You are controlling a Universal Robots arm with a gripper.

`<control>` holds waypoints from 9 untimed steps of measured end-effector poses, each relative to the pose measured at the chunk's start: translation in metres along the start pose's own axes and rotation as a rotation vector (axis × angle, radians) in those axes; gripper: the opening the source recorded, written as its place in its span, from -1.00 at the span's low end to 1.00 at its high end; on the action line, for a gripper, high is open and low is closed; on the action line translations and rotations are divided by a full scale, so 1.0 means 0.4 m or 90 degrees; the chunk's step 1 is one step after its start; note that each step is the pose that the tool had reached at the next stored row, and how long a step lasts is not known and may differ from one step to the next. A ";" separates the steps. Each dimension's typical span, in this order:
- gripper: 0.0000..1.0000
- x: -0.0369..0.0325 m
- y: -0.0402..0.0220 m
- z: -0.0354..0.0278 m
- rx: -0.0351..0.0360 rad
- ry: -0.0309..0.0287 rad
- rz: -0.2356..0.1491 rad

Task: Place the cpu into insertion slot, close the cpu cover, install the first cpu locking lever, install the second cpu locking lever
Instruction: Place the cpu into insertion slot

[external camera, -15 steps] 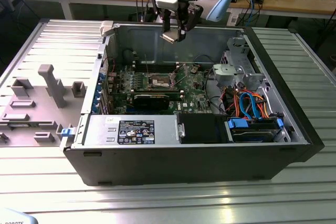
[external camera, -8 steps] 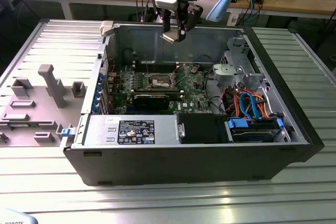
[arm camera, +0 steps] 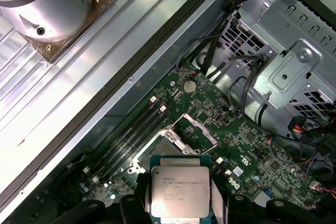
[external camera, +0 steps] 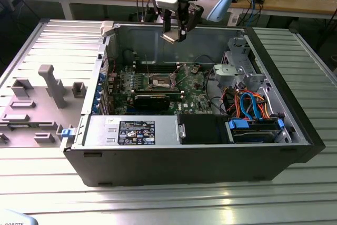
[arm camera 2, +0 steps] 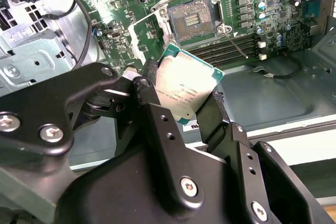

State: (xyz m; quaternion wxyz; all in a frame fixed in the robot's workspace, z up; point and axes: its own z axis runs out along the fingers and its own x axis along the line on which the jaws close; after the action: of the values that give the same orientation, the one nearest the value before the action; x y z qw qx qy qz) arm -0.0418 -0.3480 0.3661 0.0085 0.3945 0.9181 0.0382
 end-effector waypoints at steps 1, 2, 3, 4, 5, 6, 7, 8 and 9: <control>0.08 0.000 0.000 0.000 0.0000 0.0000 0.000; 0.08 0.000 0.000 0.000 0.0000 0.0000 0.001; 0.08 0.000 0.000 0.000 -0.0001 -0.0002 0.003; 0.08 0.000 0.000 0.000 -0.0002 -0.0006 0.008; 0.08 0.000 0.000 0.000 -0.0003 -0.0011 0.015; 0.08 0.000 0.000 0.000 -0.0004 -0.0016 0.021; 0.08 0.000 0.000 0.000 -0.0004 -0.0023 0.030; 0.08 0.000 0.000 0.000 -0.0005 -0.0028 0.037; 0.08 0.000 0.000 0.000 -0.0007 -0.0033 0.043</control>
State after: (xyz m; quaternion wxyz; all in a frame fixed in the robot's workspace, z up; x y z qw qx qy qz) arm -0.0418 -0.3480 0.3660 0.0098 0.4252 0.9043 0.0380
